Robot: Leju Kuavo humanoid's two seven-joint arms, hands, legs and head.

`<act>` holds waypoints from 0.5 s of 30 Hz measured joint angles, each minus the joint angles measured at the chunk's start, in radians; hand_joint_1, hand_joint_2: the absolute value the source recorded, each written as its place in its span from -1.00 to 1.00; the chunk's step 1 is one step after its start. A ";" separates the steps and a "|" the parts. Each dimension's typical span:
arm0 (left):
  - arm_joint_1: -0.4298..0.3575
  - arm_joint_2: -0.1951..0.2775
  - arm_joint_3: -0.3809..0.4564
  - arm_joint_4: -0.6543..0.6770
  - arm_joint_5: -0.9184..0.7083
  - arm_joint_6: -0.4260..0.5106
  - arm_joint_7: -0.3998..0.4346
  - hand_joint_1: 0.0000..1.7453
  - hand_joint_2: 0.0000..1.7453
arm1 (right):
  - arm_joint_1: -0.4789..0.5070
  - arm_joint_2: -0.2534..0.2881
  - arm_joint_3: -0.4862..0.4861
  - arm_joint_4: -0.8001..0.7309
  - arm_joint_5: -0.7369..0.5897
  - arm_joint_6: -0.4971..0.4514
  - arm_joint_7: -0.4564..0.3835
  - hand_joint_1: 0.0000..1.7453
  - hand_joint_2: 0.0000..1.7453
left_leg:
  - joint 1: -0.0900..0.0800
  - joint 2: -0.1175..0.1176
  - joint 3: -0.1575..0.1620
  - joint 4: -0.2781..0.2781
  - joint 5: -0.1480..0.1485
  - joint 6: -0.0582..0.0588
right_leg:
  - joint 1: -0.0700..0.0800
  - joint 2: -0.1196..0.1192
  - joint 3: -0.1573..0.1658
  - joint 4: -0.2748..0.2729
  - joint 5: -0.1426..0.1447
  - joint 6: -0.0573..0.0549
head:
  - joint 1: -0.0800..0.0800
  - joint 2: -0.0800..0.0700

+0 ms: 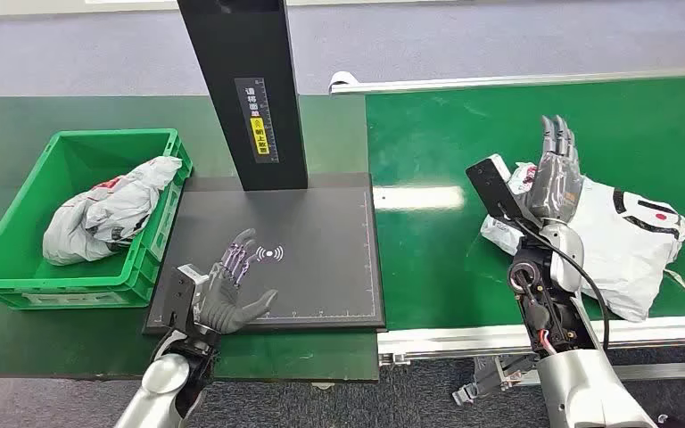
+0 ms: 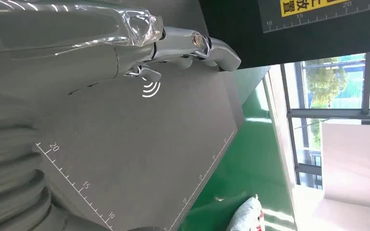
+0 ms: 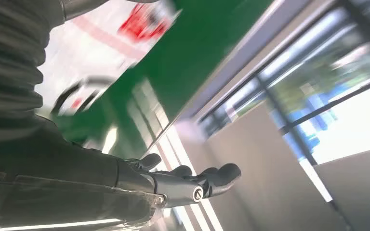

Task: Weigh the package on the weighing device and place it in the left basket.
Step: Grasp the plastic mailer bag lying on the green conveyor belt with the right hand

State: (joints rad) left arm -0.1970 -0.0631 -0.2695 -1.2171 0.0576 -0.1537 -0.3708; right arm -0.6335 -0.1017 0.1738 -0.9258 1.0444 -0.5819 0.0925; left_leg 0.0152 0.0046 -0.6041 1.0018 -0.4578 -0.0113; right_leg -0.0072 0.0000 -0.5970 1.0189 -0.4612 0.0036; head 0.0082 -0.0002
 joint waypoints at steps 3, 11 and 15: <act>-0.001 -0.002 0.000 0.000 0.001 -0.005 0.000 -1.00 1.00 | -0.007 -0.006 -0.028 0.030 0.102 0.064 0.092 -1.00 1.00 | 0.000 -0.001 0.000 0.000 0.000 0.000 | 0.000 0.000 0.000 0.000 0.000 0.000 | 0.000 0.000; -0.001 -0.003 0.023 0.001 0.013 -0.012 -0.009 -1.00 1.00 | -0.023 -0.010 -0.114 0.137 0.135 0.269 0.133 -1.00 1.00 | 0.000 -0.001 0.000 0.000 0.000 0.000 | 0.000 0.000 0.000 0.000 0.000 0.000 | 0.000 0.000; -0.001 -0.004 0.026 0.001 0.014 -0.012 -0.009 -1.00 1.00 | -0.030 -0.010 -0.131 0.161 0.134 0.278 0.133 -1.00 1.00 | 0.000 -0.001 0.000 0.000 0.000 0.000 | 0.000 0.000 0.000 0.000 0.000 0.000 | 0.000 0.000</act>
State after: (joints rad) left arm -0.1983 -0.0670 -0.2437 -1.2161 0.0717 -0.1655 -0.3796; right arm -0.6639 -0.1121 0.0425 -0.7652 1.1787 -0.3039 0.2256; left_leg 0.0152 0.0039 -0.6044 1.0018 -0.4578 -0.0113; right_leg -0.0071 -0.0003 -0.5967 1.0191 -0.4611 0.0037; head 0.0081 -0.0004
